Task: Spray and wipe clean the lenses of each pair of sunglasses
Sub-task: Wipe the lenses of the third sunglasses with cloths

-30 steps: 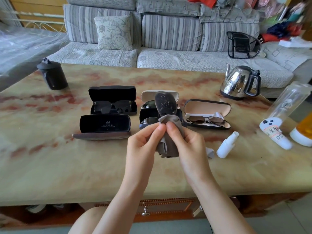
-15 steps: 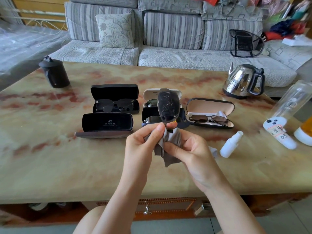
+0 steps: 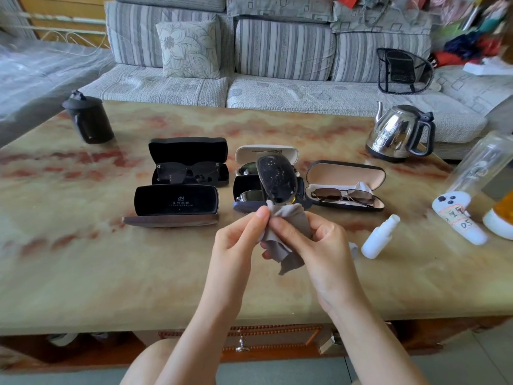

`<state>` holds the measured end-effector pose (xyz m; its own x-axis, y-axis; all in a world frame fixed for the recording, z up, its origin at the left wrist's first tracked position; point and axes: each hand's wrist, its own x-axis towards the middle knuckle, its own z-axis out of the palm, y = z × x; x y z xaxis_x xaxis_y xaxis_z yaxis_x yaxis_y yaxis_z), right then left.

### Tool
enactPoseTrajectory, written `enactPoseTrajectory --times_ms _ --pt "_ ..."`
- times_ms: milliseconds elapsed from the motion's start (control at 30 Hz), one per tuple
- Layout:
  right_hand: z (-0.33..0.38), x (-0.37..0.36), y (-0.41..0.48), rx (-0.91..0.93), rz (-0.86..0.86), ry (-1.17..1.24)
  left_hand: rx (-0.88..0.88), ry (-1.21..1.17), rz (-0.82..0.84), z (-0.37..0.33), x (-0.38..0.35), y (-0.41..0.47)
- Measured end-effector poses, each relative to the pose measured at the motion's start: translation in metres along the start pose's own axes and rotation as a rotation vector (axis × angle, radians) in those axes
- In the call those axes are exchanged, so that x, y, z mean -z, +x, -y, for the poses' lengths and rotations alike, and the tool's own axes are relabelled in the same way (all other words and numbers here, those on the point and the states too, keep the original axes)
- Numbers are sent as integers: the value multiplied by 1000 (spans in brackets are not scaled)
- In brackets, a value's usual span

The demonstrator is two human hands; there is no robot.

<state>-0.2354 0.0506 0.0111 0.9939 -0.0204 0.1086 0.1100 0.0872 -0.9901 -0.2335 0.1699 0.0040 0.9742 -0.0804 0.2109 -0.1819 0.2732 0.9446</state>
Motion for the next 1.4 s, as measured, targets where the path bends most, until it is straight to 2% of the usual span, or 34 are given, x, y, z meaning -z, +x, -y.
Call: enactPoseTrajectory --times_ms 267,333,500,633,767,900,1067,1200,1400 --pt "-4 1 4 35 -78 31 30 57 77 6 5 -2" --pt "-5 2 4 49 -96 -6 37 62 52 6 5 -1" --pt "-13 4 5 39 70 -104 102 -100 -144 8 8 5" --pt "-13 4 5 -4 149 -66 119 -140 -154 7 9 8" --pt "-13 4 5 -1 137 -33 81 -130 -152 3 8 9" --pt "-10 7 5 13 65 16 224 -212 -118 4 11 8" --pt "-10 10 7 -1 46 44 211 6 -34 5 15 3" --pt "-7 9 6 -6 80 26 208 -12 0 4 16 4" --pt "-8 7 4 22 164 -109 147 -25 -89 6 13 4"
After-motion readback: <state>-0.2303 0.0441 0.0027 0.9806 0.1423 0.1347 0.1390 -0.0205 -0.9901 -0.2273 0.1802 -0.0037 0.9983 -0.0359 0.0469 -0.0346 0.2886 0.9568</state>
